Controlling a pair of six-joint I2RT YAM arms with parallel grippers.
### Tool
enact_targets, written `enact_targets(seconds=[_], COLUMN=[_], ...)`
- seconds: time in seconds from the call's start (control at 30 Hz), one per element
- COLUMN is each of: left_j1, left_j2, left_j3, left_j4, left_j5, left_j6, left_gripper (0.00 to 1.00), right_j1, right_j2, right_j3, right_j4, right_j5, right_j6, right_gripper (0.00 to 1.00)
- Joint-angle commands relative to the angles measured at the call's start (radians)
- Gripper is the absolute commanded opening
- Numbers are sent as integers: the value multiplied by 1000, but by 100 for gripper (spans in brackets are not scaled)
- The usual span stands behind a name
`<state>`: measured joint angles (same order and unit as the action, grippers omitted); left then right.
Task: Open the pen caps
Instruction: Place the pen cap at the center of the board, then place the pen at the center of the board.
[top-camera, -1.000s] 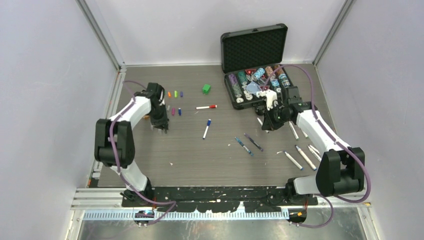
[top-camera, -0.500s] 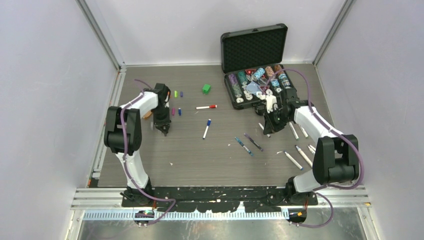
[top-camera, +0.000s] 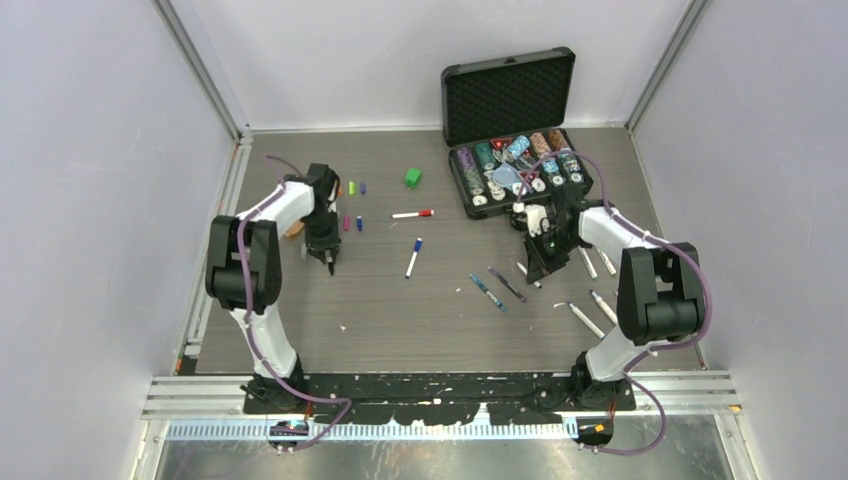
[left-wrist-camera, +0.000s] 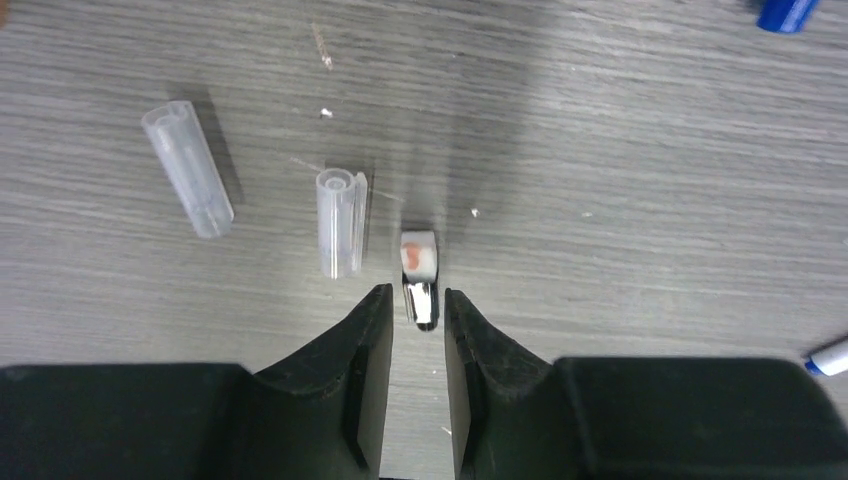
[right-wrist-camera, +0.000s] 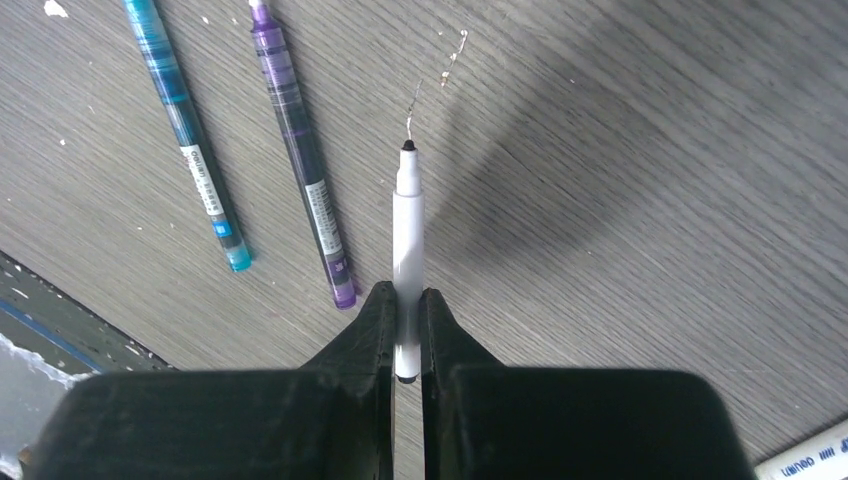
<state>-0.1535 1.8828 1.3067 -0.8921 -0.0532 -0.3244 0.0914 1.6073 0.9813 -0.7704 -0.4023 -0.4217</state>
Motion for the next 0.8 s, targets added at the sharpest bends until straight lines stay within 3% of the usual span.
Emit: enact_targets(seconds=[0.0,0.13,0.33,0.43,0.57,0.77], left_j1=[-3,-3,-8,-67,-194,-350], left_j2=[-149,-254,-409,-420,-392,-252], left_j3=[39,44,-73,-132,-170,-134], left_j4=[-23,-23,123,197,305,351], left_j5=[2,48,348,456,457,290], left_j6=[12,12,-24,-82,-132,-166], left_gripper=[27,29,36,40,46,48], right_j1=[0,8,13,13,13,12], right_j2=[37,73,87,84,48,-54], right_j3=[27,40,40,42,43,40], right_j4=[-5,-1,7,3,1,-5], right_j5=[9,19,30,29,21,5], right_j6=[-24,-14,-4,-1,7,3], right_gripper=[10,16,26,32,37,39])
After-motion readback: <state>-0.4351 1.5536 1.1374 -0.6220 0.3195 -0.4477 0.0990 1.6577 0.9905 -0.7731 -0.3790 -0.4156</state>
